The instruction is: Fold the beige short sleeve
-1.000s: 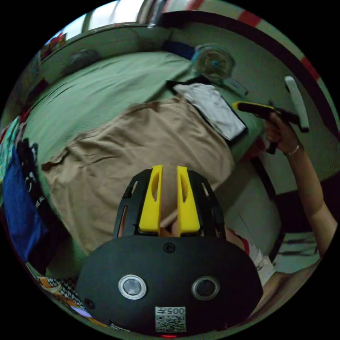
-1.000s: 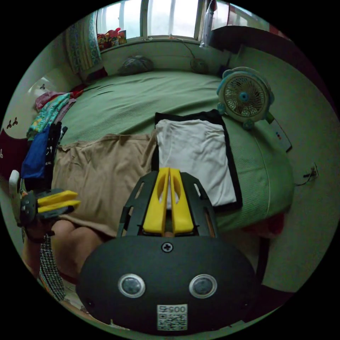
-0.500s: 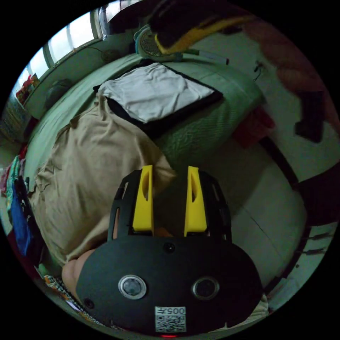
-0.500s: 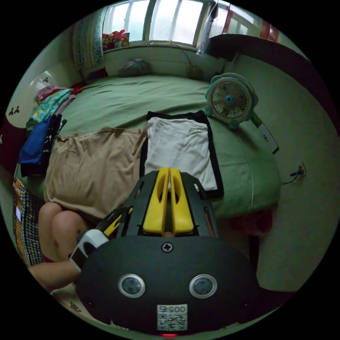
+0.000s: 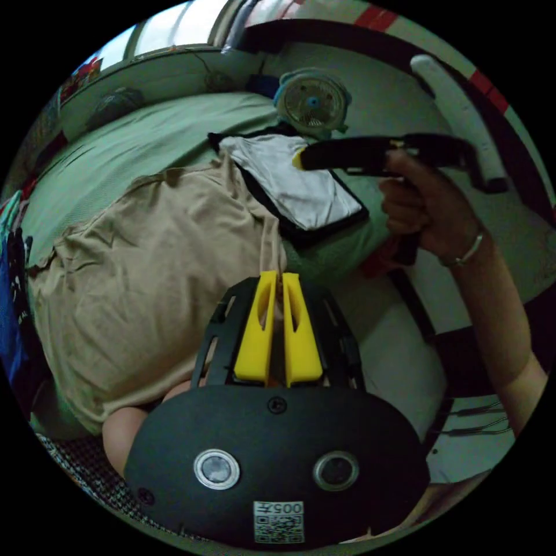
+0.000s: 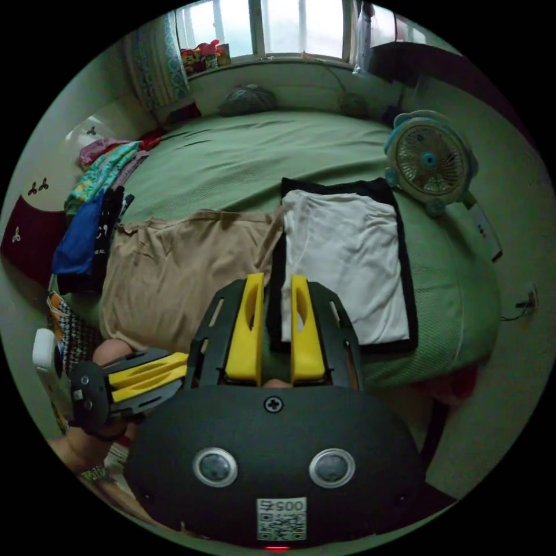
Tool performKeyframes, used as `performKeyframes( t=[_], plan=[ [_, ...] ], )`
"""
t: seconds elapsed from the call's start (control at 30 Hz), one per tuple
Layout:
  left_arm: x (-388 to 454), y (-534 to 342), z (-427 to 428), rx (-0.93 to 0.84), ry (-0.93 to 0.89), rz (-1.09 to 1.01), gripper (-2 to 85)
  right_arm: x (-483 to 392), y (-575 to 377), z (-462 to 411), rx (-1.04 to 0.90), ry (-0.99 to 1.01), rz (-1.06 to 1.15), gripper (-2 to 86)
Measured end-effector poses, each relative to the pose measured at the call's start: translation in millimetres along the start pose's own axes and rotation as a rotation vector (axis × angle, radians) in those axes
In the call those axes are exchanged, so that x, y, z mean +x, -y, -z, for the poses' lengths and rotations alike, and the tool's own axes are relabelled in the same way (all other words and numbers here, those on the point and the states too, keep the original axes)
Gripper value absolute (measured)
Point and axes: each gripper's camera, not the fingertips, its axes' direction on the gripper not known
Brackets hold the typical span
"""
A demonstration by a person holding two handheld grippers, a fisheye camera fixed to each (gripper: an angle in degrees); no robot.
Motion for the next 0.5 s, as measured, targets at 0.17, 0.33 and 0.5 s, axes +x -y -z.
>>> performKeyframes(
  t=[0.17,0.33,0.5],
  plan=[
    [-30,-27,21,0.028,-0.045,0.039,1.7,7,47,-38,-0.106,0.186,-0.093,9.3],
    [-47,-56,28,0.028,-0.079,0.038,1.8,7,78,-75,-0.202,0.223,-0.147,11.4],
    [-62,-78,32,0.023,-0.127,0.033,1.6,2,99,-105,-0.263,0.169,-0.156,11.4]
  ],
)
